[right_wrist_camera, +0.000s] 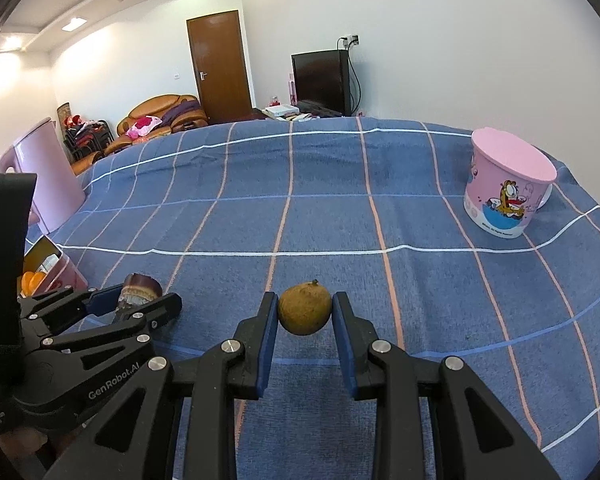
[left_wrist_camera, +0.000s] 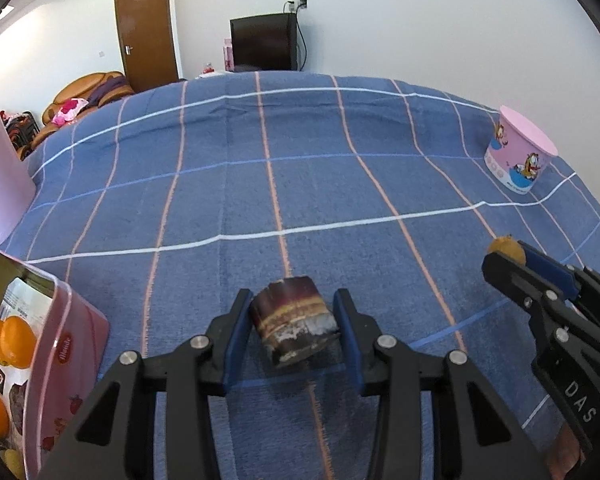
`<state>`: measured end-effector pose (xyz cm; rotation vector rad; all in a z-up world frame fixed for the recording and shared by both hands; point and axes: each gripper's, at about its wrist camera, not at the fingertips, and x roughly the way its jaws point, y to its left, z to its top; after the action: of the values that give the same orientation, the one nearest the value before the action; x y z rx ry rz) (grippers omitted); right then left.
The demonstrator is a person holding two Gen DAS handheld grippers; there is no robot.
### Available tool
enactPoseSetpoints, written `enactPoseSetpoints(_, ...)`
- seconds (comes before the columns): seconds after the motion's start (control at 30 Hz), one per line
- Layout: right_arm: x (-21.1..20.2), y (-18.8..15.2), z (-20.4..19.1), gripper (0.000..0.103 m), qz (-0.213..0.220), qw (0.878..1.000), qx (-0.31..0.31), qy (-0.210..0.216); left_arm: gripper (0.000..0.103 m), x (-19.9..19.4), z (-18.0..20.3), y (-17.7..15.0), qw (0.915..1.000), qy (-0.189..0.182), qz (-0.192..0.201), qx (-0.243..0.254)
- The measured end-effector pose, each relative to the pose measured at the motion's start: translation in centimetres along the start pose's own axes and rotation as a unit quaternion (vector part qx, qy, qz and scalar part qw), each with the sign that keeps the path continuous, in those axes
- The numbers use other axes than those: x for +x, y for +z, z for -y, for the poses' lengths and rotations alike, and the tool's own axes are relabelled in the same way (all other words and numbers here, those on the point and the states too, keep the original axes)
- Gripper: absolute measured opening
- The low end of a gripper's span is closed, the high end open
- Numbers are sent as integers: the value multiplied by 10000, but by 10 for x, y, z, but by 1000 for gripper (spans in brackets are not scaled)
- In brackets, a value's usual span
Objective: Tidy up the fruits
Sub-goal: 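Grasp the brown striped can with the left tool, then lift the can and small yellow fruit and carry both over the tin box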
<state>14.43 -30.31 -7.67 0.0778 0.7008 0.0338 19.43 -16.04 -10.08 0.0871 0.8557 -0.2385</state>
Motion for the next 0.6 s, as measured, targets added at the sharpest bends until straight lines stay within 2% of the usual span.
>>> enactPoseSetpoints(0.27,-10,-4,-3,29,238,9996,-119,27,43,-15,3,-1,9990,225,372,70)
enactPoseSetpoints(0.6,-17,-5,-6,29,409,9990,-205,1,43,-25,0,-3,9977,330,593,49)
